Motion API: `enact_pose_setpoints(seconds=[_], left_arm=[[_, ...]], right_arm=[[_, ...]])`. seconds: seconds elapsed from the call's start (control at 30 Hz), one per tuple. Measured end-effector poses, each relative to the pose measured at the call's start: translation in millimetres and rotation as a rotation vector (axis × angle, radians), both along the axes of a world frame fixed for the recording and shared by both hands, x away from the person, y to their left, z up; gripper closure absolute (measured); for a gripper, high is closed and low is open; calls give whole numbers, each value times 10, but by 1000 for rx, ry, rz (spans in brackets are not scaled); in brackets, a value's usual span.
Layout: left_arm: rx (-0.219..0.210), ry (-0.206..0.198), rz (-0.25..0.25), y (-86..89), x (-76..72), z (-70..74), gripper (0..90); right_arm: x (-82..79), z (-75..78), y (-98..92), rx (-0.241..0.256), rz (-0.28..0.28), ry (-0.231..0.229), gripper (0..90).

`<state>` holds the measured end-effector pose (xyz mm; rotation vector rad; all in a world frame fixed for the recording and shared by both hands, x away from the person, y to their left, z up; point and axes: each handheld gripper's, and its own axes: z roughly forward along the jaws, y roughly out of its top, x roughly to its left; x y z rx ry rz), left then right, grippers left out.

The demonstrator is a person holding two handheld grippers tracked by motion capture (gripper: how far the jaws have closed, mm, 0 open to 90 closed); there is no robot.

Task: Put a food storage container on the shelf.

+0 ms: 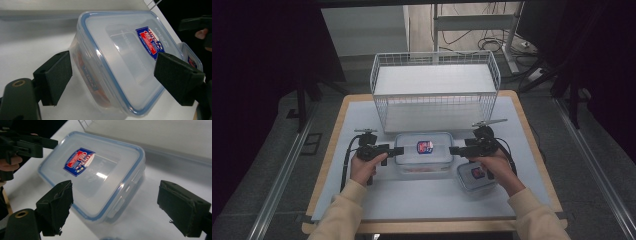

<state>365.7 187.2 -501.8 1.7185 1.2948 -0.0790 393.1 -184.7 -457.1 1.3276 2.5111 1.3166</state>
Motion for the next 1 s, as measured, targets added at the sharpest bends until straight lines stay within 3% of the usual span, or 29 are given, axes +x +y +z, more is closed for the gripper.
enact_pose_setpoints(seconds=[0.27,0.6,1.0], left_arm=[[-27,35,-17,-8,62,-87,150],[-39,46,-24,-6,75,-119,155],[-51,72,-64,-48,76,-153,241]], right_arm=[[198,-180,122,-22,-19,98,131],[279,-274,208,-29,-12,164,148],[301,-337,271,29,19,270,179]])
